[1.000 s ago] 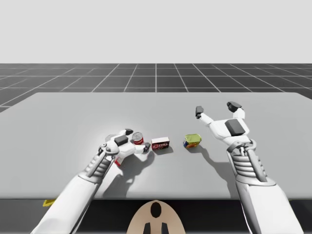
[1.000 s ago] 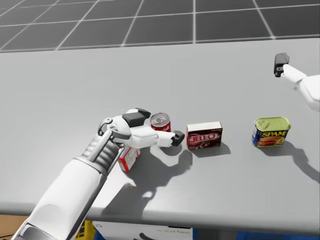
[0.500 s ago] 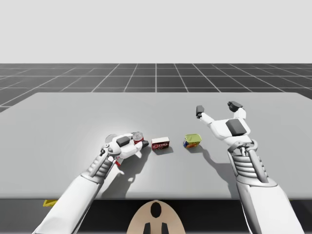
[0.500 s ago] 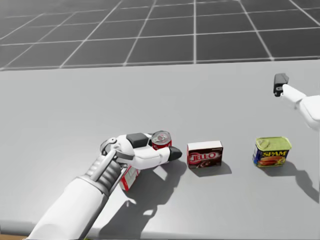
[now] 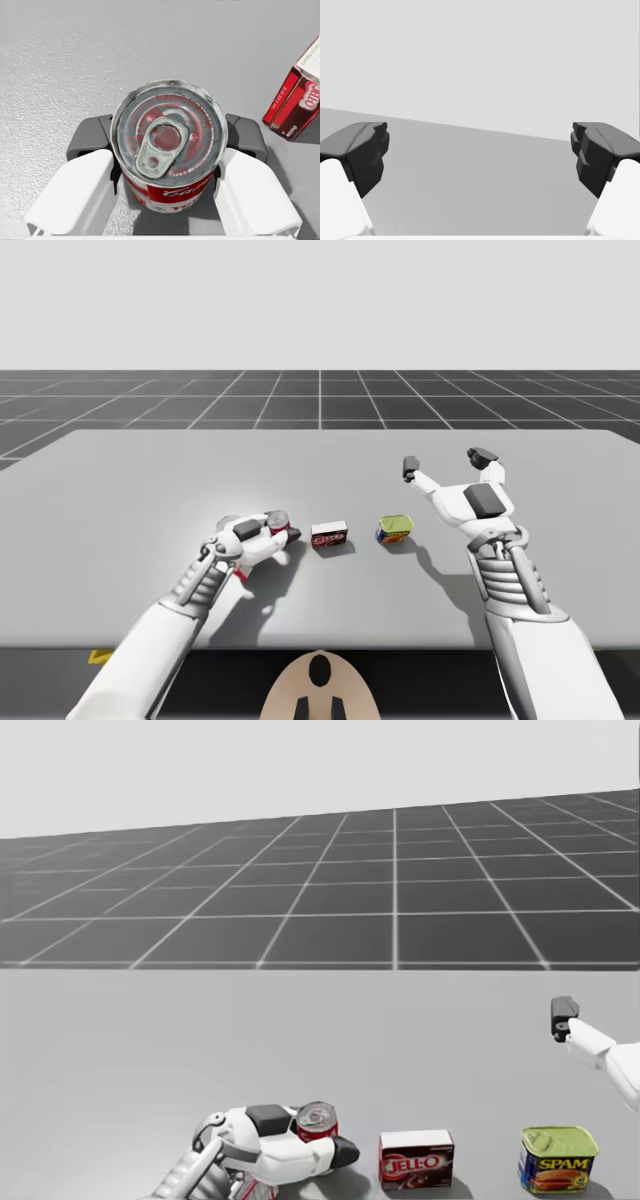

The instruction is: Lift the red soup can off the table.

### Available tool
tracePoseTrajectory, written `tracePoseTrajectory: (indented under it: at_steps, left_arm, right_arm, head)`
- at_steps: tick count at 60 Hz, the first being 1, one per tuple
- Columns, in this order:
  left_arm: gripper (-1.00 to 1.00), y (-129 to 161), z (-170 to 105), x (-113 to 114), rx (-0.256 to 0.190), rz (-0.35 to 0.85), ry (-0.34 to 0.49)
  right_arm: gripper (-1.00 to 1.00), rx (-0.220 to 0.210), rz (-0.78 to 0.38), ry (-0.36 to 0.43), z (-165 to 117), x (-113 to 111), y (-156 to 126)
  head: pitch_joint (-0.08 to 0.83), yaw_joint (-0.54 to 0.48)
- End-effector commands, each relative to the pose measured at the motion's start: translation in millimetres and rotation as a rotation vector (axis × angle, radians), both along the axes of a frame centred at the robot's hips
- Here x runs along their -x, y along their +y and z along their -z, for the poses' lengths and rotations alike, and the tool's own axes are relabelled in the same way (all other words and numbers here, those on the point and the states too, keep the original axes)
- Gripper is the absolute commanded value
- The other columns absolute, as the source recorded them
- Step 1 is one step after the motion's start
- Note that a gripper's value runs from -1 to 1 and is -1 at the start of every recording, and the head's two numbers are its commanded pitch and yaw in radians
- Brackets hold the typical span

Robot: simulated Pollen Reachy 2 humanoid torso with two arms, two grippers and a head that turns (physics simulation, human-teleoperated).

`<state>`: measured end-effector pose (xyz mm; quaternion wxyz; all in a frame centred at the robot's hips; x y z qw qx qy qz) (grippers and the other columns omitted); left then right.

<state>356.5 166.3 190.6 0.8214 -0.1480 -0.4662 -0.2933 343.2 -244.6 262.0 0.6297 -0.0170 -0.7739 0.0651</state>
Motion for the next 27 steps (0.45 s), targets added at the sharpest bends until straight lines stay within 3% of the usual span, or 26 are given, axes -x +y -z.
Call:
tracePoseTrajectory:
  at_steps: [1,14,27]
  left_arm:
    - [1.0,12.6,-46.2,-8.1,0.031,-0.038,-0.091]
    - [1.0,21.5,-119.5,-9.1,0.068,-0.076,-0.226]
    - [1.0,15.1,-195.4,3.8,0.116,-0.094,-0.403]
  right_arm:
    - [-1.0,0.001,0.002,0.004,0.2,-0.5,-0.6]
    - [-1.0,-0.001,0.003,0.004,-0.5,-0.2,-1.4]
    - [-1.0,-0.007,0.005,0.014,-0.7,-1.0,0.2]
  head:
    - [0.271,0.16]
    - [0.264,0.16]
    - [0.257,0.16]
